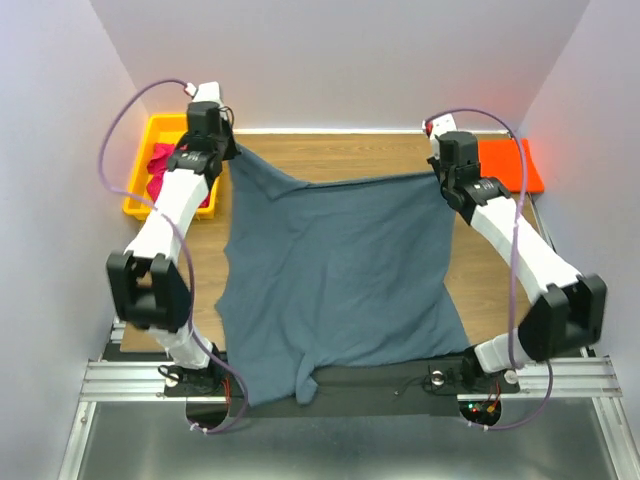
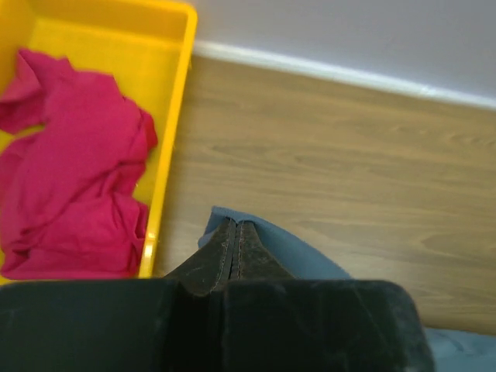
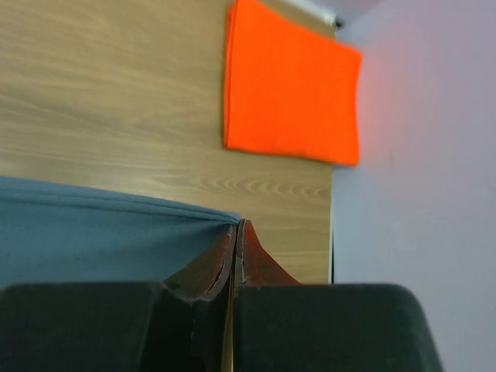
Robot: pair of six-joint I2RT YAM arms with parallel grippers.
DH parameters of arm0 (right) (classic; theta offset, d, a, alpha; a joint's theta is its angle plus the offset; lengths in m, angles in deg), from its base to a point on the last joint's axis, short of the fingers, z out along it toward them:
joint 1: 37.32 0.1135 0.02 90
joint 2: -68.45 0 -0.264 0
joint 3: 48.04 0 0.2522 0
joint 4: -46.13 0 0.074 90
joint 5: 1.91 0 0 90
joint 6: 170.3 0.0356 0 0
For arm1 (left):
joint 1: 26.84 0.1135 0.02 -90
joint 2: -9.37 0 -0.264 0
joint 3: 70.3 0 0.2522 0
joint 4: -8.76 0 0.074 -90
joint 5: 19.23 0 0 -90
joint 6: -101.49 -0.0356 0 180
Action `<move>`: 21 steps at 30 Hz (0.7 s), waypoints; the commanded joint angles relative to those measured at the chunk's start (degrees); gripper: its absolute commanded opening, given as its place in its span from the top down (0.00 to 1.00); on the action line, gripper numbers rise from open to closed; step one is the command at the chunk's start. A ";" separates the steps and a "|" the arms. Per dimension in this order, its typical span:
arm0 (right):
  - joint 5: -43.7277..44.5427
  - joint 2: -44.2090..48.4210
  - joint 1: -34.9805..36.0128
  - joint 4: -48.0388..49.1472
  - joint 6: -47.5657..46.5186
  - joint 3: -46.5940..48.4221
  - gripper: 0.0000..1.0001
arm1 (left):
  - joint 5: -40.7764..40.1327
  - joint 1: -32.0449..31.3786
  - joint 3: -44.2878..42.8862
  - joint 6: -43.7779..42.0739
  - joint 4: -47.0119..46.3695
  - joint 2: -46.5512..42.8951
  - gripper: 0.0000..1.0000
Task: Fold and stack the t-shirts
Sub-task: Flatten the tshirt out
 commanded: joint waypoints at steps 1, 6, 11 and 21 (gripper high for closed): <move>-4.98 -4.75 -6.95 14.54 -1.08 -4.65 0.99 | 0.89 0.21 -3.06 -0.84 -8.80 5.75 1.00; -5.07 -15.38 -9.59 18.86 -3.55 -3.17 0.99 | 4.41 0.21 -7.81 0.57 -9.41 14.56 1.00; -5.95 -23.74 -10.03 21.06 -4.43 1.40 0.99 | 4.94 0.21 -9.13 1.01 -11.26 18.16 1.00; -4.46 -30.51 -10.38 21.76 -3.55 6.24 0.99 | 4.42 0.30 -5.88 1.27 -12.58 19.31 1.00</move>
